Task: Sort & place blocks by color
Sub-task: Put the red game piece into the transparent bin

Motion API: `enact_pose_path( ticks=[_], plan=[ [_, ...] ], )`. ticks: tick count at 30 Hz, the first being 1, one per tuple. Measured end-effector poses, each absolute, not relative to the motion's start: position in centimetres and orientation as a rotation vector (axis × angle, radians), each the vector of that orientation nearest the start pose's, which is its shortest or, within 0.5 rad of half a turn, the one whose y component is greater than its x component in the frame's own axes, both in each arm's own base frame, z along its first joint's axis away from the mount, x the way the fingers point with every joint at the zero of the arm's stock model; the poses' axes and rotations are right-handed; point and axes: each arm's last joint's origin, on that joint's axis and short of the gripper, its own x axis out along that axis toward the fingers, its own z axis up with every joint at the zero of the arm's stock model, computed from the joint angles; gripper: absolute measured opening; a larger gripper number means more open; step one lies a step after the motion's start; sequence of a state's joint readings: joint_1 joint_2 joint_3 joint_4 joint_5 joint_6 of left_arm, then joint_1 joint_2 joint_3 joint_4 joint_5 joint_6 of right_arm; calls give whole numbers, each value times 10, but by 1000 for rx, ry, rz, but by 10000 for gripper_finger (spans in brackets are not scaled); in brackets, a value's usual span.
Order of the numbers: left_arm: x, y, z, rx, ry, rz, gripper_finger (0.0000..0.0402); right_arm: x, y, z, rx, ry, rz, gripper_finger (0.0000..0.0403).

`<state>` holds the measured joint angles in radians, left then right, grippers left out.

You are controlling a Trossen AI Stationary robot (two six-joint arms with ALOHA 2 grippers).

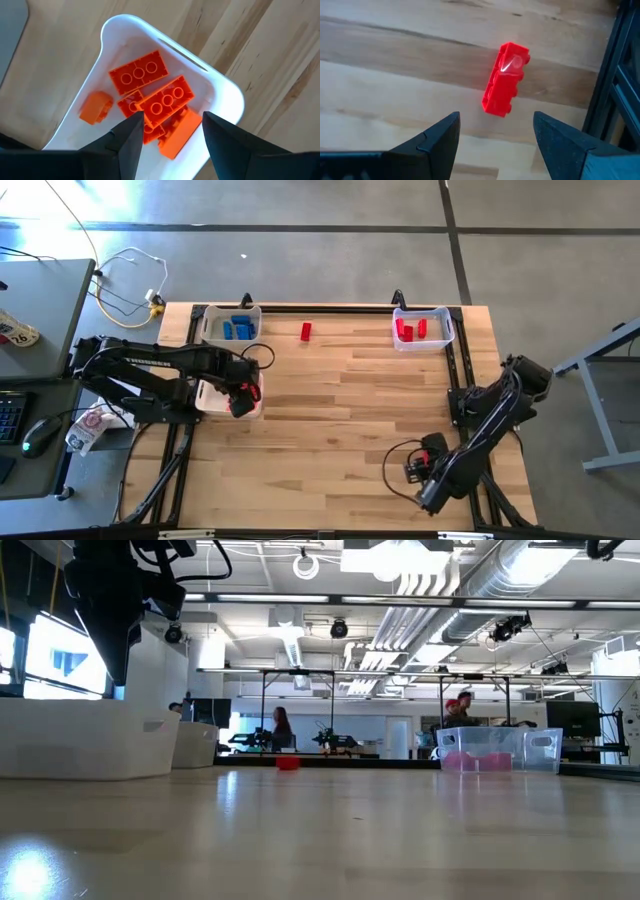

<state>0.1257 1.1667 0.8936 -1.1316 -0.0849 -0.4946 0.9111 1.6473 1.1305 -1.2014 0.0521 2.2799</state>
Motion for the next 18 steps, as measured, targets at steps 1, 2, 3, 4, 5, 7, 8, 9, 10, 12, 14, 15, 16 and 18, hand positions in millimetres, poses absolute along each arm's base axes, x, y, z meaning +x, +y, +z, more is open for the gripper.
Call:
enact_pose_path(
  ticks=[1,2,3,4,5,7,8,9,10,12,14,15,16,18],
  plan=[
    [183,26,243,-437,1334,519,188,166,212,200,912,1238,-1177,238],
    [183,26,243,-437,1334,519,188,167,212,198,900,1233,-1185,238],
    [183,26,243,-437,1334,519,188,167,212,195,887,1226,-1192,238],
    [183,25,243,-437,1334,518,188,168,213,193,876,1219,-1199,238],
    [183,25,243,-437,1334,518,188,168,213,191,867,1211,-1205,238],
    [183,25,243,-436,1334,519,188,170,215,185,852,1196,-1223,238],
    [183,25,243,-437,1334,519,188,170,215,182,842,1194,-1232,238],
    [183,25,243,-437,1334,518,188,171,216,179,833,1194,-1242,238],
    [183,25,243,-437,1334,518,188,172,217,176,826,1200,-1253,238],
    [183,25,243,-437,1333,518,188,173,219,169,812,1213,-1274,238],
    [183,26,243,-437,1330,517,188,174,220,164,802,1219,-1302,238],
    [183,26,243,-437,1327,517,188,174,220,161,797,1215,-1313,238],
    [183,26,243,-437,1325,516,188,175,221,158,792,1215,-1325,238],
    [184,26,243,-438,1321,515,188,178,220,153,784,1220,-1348,238]
  ],
)
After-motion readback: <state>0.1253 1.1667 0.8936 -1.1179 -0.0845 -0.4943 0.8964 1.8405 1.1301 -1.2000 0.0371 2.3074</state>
